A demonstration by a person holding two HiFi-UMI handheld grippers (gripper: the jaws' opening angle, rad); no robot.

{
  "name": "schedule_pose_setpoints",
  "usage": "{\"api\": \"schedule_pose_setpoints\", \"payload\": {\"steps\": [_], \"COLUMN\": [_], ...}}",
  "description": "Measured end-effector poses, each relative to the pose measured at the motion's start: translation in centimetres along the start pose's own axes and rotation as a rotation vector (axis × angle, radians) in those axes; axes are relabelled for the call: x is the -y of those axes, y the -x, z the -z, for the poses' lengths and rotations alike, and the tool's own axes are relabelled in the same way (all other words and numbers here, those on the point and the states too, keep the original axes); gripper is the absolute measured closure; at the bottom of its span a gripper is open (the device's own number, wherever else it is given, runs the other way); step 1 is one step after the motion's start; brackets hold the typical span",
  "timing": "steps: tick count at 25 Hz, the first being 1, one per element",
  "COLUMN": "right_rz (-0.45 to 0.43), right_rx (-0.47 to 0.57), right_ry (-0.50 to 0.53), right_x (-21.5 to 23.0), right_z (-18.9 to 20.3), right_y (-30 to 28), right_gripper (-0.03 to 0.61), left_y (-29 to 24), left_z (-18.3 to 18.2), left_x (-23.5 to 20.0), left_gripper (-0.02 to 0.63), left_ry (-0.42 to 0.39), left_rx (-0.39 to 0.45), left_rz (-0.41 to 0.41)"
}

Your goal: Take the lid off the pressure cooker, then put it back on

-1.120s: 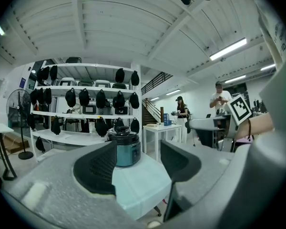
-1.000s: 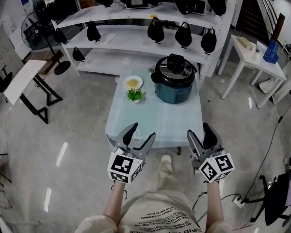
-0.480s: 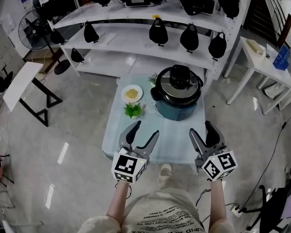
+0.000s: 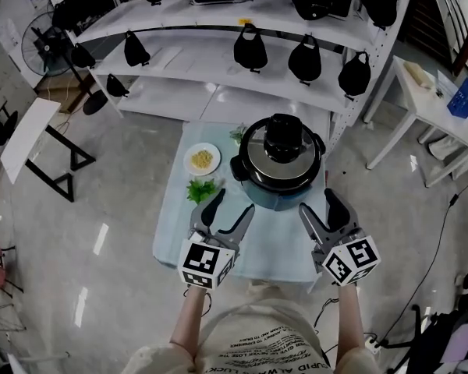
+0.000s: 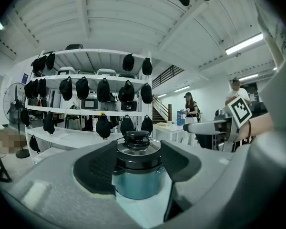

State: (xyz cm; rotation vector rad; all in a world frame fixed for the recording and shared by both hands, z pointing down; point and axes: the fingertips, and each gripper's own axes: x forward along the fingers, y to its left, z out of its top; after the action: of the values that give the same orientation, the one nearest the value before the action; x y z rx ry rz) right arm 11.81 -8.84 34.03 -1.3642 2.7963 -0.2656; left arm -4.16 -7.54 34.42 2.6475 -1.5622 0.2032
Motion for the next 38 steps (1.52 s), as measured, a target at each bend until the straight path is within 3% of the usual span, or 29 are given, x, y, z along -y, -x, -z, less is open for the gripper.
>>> {"api": "schedule_pose_setpoints", "payload": {"steps": [12,22,27,38], "right_rz": [-0.092,-0.153,-0.218,-0.363], "right_rx": [-0.031,-0.044,-0.084,-0.229], "right_ry": [0.026,0.032,0.064,0.187], "right_x": [4.2,6.4,6.9,7.2], "right_z": [-0.6,-1.2,-1.0,0.2], "right_y": [-5.1,-8.7,-10.5,-14.2], "right_gripper": [0.29,0.29,0.279,0.249], "left_y": [-6.2,-10.3,-13.0,-17.8], "left_z": [-0.1,-0.7,-1.1,-0.9], "left_x": [-1.2,-2.5,-3.0,-2.9], "left_gripper": [0.341,0.341,0.336,0.322], "left_ry": [-0.026,-0.104,-0.158,-0.344], "left_rx": [-0.059,-0.115,-0.12,-0.225], "left_rz": [-0.007,0.078,0.156,0.492]}}
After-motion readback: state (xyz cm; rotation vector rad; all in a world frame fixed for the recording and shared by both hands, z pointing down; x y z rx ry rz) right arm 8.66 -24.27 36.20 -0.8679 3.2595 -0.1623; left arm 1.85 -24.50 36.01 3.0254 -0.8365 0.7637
